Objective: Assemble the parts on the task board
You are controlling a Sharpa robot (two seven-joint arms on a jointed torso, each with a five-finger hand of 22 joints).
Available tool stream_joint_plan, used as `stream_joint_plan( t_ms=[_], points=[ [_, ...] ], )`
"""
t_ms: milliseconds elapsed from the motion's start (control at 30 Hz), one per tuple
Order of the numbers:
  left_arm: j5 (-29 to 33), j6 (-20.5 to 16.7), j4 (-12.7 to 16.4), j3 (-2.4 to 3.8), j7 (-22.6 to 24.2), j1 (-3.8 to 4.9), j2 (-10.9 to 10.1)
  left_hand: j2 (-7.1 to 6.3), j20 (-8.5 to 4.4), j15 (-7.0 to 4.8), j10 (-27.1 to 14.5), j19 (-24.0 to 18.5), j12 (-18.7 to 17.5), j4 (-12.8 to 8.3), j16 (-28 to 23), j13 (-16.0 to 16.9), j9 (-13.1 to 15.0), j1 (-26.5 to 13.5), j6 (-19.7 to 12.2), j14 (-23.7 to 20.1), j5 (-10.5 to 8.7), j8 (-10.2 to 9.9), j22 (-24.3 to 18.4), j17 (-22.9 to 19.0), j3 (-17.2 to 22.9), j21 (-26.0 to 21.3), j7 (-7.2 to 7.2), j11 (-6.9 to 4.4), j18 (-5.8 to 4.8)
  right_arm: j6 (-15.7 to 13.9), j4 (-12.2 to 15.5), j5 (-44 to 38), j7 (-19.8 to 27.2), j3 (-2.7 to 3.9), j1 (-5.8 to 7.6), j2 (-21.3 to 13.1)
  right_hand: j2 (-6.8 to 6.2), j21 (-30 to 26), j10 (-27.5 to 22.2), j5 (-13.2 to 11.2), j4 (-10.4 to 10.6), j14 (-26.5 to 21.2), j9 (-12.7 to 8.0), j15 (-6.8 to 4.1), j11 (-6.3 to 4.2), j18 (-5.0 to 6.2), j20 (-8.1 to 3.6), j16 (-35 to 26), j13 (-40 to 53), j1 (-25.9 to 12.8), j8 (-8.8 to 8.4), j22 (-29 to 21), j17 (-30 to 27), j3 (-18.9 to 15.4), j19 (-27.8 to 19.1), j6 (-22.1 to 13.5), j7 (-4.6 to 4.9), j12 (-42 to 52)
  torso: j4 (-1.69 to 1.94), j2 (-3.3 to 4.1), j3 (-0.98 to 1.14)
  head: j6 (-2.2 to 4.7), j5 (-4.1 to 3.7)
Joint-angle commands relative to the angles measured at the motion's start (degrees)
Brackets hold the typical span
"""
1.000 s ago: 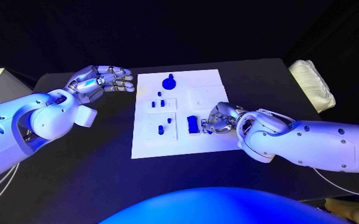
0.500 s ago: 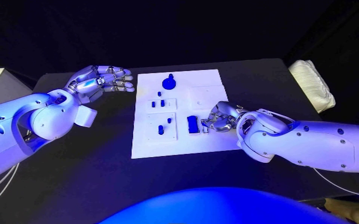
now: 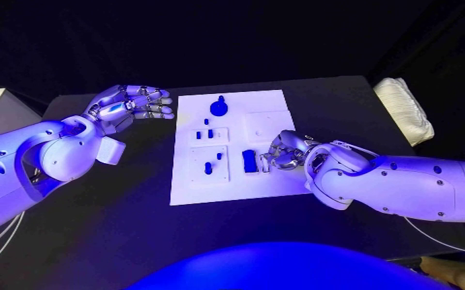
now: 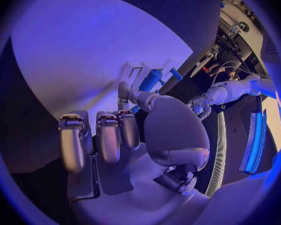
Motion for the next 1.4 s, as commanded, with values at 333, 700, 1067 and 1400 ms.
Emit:
stream_joint_plan(
  t_ms=[333, 700, 1067, 1400],
  points=[
    [-0.1, 0.9, 0.1, 0.03, 0.2, -0.03, 0.0, 0.56, -0.07, 0.26, -0.3, 0.4, 0.3, 0.3, -0.4, 0.1, -0.1, -0.1, -0.1, -0.2, 0.01, -0.2, 0.0, 0.1, 0.1, -0.4, 0.22, -0.07, 0.27, -1.7, 0.3, -1.0, 0.5, 0.01, -0.03, -0.4, -2.02, 0.3, 4.5, -0.3, -1.8, 5.7, 0.1, -0.25, -0.22, -0.83, -0.30, 0.1, 12.6, -1.8, 0.02, 15.1, 13.9, 1.7, 5.9, -0.3, -0.30, -0.1, -0.06, 0.03, 0.02, 0.00, 0.15],
    [-0.1, 0.8, 0.1, 0.03, 0.5, -0.03, 0.1, 0.56, -0.07, 0.26, -0.3, 0.5, 0.3, 0.3, -0.4, 0.1, -0.1, 0.0, -0.1, -0.2, 0.01, -0.2, -0.1, 0.1, 0.1, -0.5, 0.21, -0.08, 0.27, -5.9, 1.0, 0.1, 3.7, 0.04, -0.01, -1.4, -4.45, -0.2, 4.1, -1.1, -2.4, 5.5, 0.0, -0.19, -0.09, -0.73, -0.29, -0.3, 11.9, -2.9, -0.34, 15.0, 13.1, 0.3, 5.8, -1.6, -0.10, -2.0, -0.08, -0.05, 0.10, 0.00, 0.16],
    [-0.1, 0.5, 0.0, 0.03, 0.8, -0.05, 0.2, 0.54, -0.07, 0.26, -0.3, 0.5, 0.3, 0.3, -0.4, 0.1, -0.1, 0.0, -0.1, -0.2, 0.01, -0.2, -0.2, 0.1, 0.1, -0.5, 0.20, -0.08, 0.27, -10.5, 1.5, 3.5, 9.3, 0.13, 0.49, -2.7, -7.35, -1.0, 3.6, -2.1, -3.3, 5.5, -1.7, 1.72, 2.24, -0.57, 1.13, -0.5, 11.7, -2.7, -4.57, 14.7, 12.8, -3.9, 5.5, -6.1, 2.64, -2.7, -0.02, -0.02, 0.02, 0.00, 0.10],
    [0.0, -0.9, -0.3, 0.02, 2.0, -0.21, 0.3, -0.17, -0.07, 0.25, -0.4, 0.6, 0.3, 0.2, -0.5, 0.1, -0.2, 0.3, -0.4, -0.2, -0.05, -0.3, -0.4, 0.3, -0.2, -0.8, 0.20, -0.08, 0.27, -10.1, -0.2, 12.8, 24.1, 0.17, 2.78, -4.2, -8.17, -5.9, 2.2, -5.7, -3.9, 5.1, -3.4, 2.85, 3.51, 0.42, 2.39, -1.1, 10.7, 2.6, -8.34, 13.4, 11.6, -11.3, 4.1, -7.5, 4.02, -5.2, -0.12, -0.18, -0.04, 0.00, 0.27]
  ],
)
